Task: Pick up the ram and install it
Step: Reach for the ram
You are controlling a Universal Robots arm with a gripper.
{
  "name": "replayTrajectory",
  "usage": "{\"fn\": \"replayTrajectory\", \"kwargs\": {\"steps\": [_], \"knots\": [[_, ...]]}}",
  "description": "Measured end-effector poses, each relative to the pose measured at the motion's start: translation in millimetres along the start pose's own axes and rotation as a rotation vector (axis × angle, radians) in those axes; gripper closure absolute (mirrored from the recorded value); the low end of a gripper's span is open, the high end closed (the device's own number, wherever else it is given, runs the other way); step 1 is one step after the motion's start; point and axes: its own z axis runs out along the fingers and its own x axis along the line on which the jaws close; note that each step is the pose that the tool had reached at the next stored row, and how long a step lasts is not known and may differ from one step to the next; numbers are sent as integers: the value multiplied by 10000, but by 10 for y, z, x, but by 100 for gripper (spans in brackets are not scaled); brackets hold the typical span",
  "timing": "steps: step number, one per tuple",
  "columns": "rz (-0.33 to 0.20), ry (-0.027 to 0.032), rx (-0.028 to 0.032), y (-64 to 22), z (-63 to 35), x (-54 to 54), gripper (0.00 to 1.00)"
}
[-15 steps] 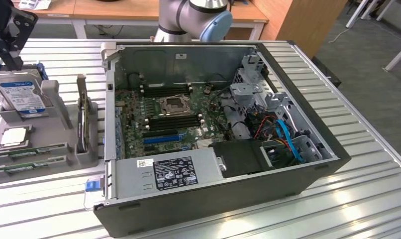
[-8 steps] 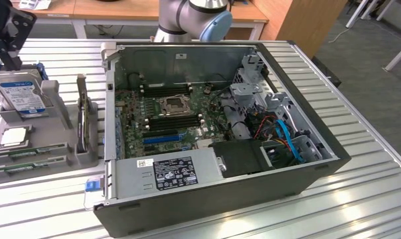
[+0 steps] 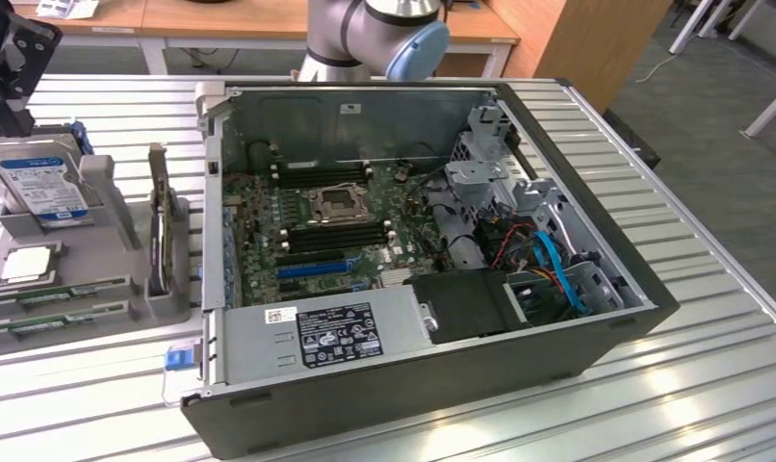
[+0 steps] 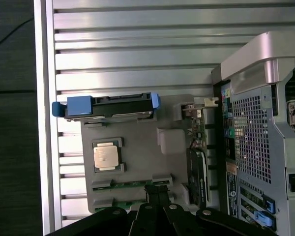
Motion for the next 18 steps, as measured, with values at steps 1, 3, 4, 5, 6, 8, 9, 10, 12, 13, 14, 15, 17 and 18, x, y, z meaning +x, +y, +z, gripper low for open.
{"fn": "replayTrajectory", "kwargs": {"steps": [1, 3, 4, 5, 6, 8, 9, 10, 12, 13, 14, 15, 17, 18], "knots": [[0, 0, 0, -1, 0, 9, 90], [0, 0, 0, -2, -1, 29, 90], [0, 0, 0, -3, -1, 40, 90], [0, 0, 0, -4, -1, 50, 90], [0, -1, 0, -5, -1, 61, 90], [0, 0, 1, -6, -2, 85, 90], [0, 0, 0, -7, -2, 99, 90], [0, 0, 0, -9, -2, 113, 90], [0, -1, 0, -10, -2, 136, 90], [0, 0, 0, -11, -2, 145, 90], [0, 0, 0, -11, -3, 153, 90], [0, 0, 0, -12, -3, 158, 90], [-1, 0, 0, -12, -3, 158, 90], [-1, 0, 0, -12, -3, 158, 90]]}}
